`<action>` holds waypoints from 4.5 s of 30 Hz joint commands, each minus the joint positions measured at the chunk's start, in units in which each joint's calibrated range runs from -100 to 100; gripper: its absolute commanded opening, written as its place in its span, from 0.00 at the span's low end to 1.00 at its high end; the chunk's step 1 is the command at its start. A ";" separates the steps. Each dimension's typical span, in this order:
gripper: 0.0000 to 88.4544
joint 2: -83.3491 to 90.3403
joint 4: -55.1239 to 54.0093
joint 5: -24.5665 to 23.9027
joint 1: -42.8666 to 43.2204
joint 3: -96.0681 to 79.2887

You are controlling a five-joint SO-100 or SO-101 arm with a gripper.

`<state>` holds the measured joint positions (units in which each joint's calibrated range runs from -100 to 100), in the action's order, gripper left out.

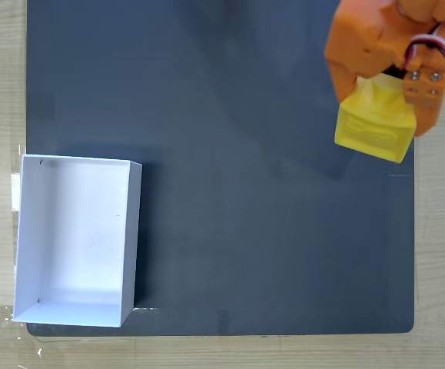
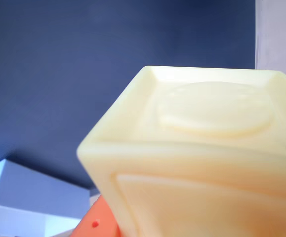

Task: Grasp a yellow block and put it in the box

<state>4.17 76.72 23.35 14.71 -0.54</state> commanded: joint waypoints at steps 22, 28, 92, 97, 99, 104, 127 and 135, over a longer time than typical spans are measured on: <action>0.25 1.68 -33.26 -20.88 -39.79 2.76; 0.25 -4.26 -33.26 -21.51 -44.51 3.03; 0.17 -6.54 -13.89 -25.97 -42.49 23.20; 0.01 5.57 -5.52 -27.55 -36.93 20.49; 0.02 11.00 -2.37 -27.55 -33.48 17.50; 0.02 25.91 2.51 -27.49 -24.64 4.48; 0.02 95.07 -0.19 -24.56 -19.42 -83.63; 0.02 94.73 -2.46 -24.66 -20.18 -91.05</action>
<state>98.82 74.73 -1.37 -5.08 -89.16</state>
